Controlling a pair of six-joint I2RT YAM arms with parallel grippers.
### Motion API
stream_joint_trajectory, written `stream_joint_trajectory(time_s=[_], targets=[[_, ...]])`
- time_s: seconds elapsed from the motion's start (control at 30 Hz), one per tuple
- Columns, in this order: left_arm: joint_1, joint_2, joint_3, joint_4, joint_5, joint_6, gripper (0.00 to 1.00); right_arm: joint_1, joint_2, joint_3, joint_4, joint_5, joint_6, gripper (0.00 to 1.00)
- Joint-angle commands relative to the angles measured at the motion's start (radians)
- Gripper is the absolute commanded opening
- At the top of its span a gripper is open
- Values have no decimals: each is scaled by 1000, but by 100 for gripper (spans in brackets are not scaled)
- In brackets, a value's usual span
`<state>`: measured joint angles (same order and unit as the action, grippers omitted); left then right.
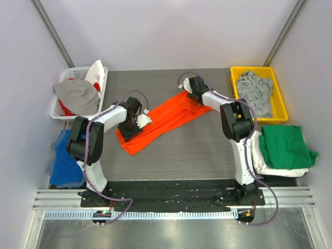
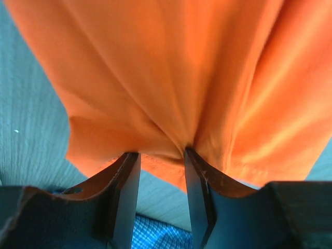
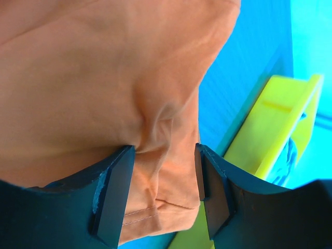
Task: Fold and stack the t-shirts
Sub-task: Fold the tshirt
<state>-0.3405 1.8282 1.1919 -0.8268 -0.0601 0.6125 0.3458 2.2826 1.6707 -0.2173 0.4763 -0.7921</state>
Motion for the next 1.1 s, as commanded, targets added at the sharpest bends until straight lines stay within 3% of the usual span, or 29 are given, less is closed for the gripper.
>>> stream_joint_trajectory(time_s=[0.0, 0.27, 0.6, 1.07], targets=[[-44, -58, -25, -115, -57, 33, 43, -21, 118, 61, -77, -128, 10, 60], [-163, -15, 3, -124, -73, 43, 43, -22, 160, 168, -67, -212, -33, 60], [-241, 65, 109, -121, -72, 36, 43, -5, 121, 173, -99, -347, -107, 60], [-256, -36, 172, -130, -75, -3, 42, 41, -224, -46, -85, -331, -82, 62]])
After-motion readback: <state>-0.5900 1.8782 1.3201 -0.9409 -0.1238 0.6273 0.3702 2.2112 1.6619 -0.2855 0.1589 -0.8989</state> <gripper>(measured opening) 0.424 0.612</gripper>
